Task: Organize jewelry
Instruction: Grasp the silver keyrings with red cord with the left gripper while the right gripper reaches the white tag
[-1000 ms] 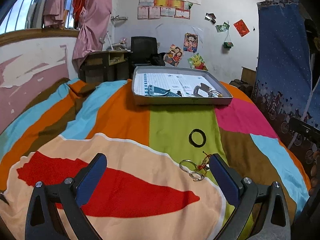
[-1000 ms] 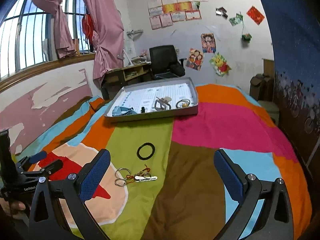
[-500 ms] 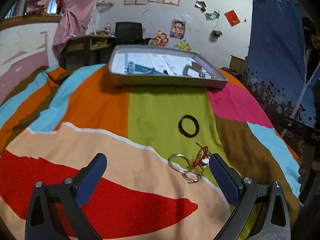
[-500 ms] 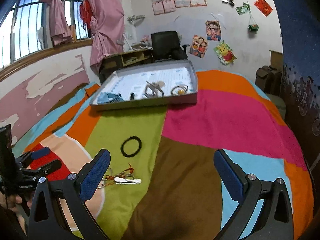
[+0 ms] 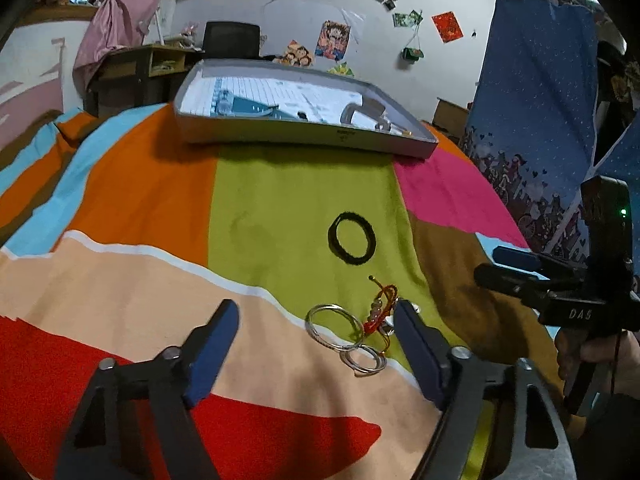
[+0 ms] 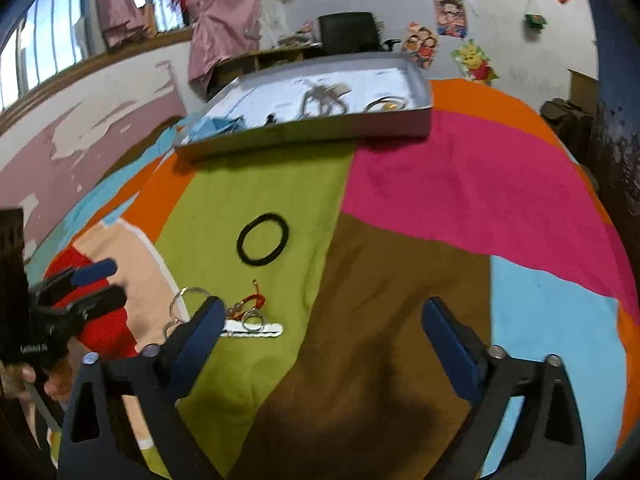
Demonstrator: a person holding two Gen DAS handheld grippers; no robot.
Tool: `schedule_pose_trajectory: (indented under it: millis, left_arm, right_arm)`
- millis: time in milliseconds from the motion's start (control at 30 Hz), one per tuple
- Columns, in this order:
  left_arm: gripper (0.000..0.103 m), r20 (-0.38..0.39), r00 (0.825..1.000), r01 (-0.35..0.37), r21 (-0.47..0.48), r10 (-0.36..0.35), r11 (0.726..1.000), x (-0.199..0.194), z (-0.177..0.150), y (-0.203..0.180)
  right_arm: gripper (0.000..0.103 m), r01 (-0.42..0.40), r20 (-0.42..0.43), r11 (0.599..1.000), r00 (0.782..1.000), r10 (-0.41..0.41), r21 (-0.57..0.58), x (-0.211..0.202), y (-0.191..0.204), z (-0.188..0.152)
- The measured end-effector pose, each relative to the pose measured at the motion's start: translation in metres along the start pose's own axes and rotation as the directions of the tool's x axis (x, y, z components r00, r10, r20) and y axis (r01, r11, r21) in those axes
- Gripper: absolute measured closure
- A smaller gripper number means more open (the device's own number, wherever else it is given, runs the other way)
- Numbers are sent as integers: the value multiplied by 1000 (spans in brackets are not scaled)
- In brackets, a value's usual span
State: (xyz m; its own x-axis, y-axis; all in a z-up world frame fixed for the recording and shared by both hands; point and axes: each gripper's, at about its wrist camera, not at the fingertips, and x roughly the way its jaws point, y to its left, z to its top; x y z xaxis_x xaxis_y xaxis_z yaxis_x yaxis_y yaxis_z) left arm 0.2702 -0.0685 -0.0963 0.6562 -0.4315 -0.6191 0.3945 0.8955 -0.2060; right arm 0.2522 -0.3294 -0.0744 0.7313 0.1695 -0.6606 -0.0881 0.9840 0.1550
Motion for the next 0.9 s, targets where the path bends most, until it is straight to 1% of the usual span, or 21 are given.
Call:
schedule_pose_trajectory:
  millis: [33,67,100,133,200,300,367,433,567,600,667,733,900]
  left_arm:
    - [35,-11,1000,1,2,-1,1000,4,0,-1]
    - [41,-22,1000,1,4,-1,1000,7,0,-1]
    - [46,-33,999,7,7,-7,1000,9,0,-2]
    - [49,-45,999,6,11,-6,1000,13,0,-3]
    - [60,-66,998,10,14,-9,1000,18,0,-5]
    - [66,-76,996,36,-5,-36,999,23,0,-4]
    - [67,-94,995,28,-10,-29,1000,29,0,-4]
    - [73,-118,993,21,-24,-23,1000,36,1,-2]
    - [82,-182,983,3,-62,-14,998,50,1,3]
    - [85,-193,981,3,-69,-16,998,53,1,4]
    - [87,-199,979,25,-104,-45,994,57,-2,7]
    - [88,-203,977,34,-123,-59,992,58,-3,8]
    - [93,-226,973,20,-133,-50,991,64,-4,9]
  right_arm:
    - [21,-8,-10,1000,1000,8,-10,4,3,-1]
    - [23,-15,-18,1000,1000,15,-18,7,4,-1]
    - [26,-20,-29,999,999,19,-27,12,8,-2]
    - [32,-26,-35,999,999,25,-32,13,8,-3]
    - [40,-39,-52,998,998,37,-40,20,12,-4]
    - [48,-55,-69,997,996,52,-45,25,12,-5]
    - [52,-69,-79,997,995,65,-47,29,14,-6]
    - [57,-83,-85,995,993,79,-49,31,16,-7]
    - [61,-104,-97,992,990,97,-66,34,22,-9]
    - [64,-106,-100,992,990,99,-68,35,22,-10]
    - [65,-109,-103,991,990,101,-72,36,23,-10]
    - [65,-111,-102,991,989,103,-75,38,23,-11]
    - [66,-125,-119,988,986,113,-94,42,27,-12]
